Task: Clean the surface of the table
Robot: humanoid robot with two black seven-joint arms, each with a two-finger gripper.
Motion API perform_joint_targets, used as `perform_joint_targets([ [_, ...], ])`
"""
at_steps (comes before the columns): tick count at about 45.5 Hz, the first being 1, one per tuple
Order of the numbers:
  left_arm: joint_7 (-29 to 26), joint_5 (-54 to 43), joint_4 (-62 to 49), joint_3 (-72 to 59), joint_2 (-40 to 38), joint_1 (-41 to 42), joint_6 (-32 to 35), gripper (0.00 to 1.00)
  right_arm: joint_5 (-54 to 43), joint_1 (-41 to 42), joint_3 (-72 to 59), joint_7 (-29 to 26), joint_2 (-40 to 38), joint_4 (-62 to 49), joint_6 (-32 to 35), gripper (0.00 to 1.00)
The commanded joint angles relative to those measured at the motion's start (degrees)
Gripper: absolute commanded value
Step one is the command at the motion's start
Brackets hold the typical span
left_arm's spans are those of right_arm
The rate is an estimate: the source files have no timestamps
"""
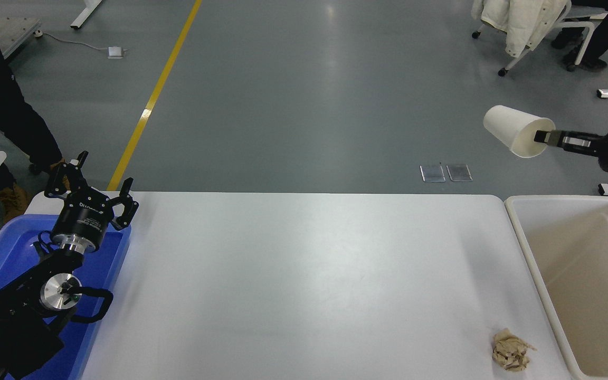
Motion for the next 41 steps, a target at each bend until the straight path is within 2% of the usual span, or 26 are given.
perform_joint_targets([
  [1,0.0,0.0,0.0,0.0,0.0,0.0,0.0,1.00,1.0,-2.2,3.4,1.2,-3.0,-3.5,2.5,0.00],
  [11,0.0,0.1,0.0,0.0,0.0,0.0,-0.1,1.00,7.4,-12.1,2.8,-0.2,-1.1,-11.8,2.8,0.00],
  [20,0.0,0.1,0.0,0.0,0.0,0.0,-0.1,1.00,12.2,-19.3,3.4,-10.4,1.1,-19.6,2.1,0.00],
  [26,0.0,0.1,0.0,0.0,0.0,0.0,-0.1,1.00,15.8,-24.0,3.5,-14.0,3.9,-25.5,2.0,0.00],
  [41,0.0,0.0,0.0,0.0,0.0,0.0,-0.1,1.00,24.5,-33.1,3.6,-18.7,5.7,-26.5,0.2,0.00],
])
